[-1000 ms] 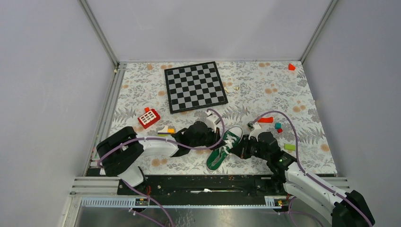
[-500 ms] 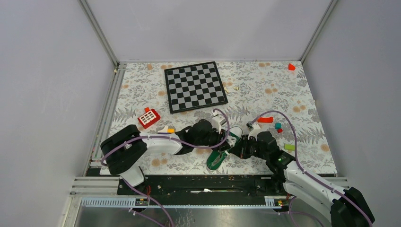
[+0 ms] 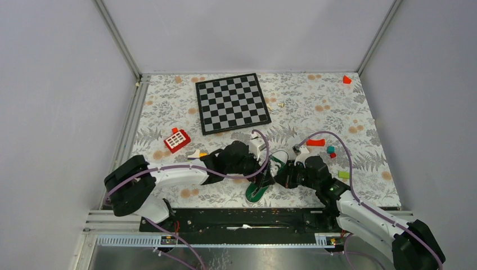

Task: Tie the shoes
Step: Cross the shoelace with the shoelace, then tie the shoelace on the shoe.

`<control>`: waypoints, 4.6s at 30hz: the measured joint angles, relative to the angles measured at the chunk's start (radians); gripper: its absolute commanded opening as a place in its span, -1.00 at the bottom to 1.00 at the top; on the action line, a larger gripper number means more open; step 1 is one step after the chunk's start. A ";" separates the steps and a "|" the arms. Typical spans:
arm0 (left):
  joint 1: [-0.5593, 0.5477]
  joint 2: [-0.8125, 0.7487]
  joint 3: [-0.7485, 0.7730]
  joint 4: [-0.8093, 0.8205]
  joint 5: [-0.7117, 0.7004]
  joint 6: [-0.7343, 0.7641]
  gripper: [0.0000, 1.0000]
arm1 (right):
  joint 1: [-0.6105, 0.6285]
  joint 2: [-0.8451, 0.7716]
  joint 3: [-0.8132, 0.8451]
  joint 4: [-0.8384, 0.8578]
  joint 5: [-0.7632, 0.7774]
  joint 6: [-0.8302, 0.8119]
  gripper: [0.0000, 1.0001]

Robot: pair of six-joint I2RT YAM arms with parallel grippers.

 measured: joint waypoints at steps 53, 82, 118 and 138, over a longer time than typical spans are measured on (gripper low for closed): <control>0.052 0.311 0.439 -0.251 0.060 0.174 -0.10 | 0.000 -0.019 0.000 0.001 0.022 0.000 -1.00; 0.052 0.348 0.492 -0.376 0.085 0.236 -1.00 | 0.000 0.017 0.000 0.015 0.021 0.000 -1.00; 0.076 0.138 0.231 -0.244 -0.079 0.102 -1.00 | 0.000 -0.099 -0.004 0.003 0.030 -0.001 -1.00; 0.089 0.059 0.153 -0.220 -0.126 0.060 -1.00 | 0.000 -0.239 -0.072 -0.063 0.064 0.010 -1.00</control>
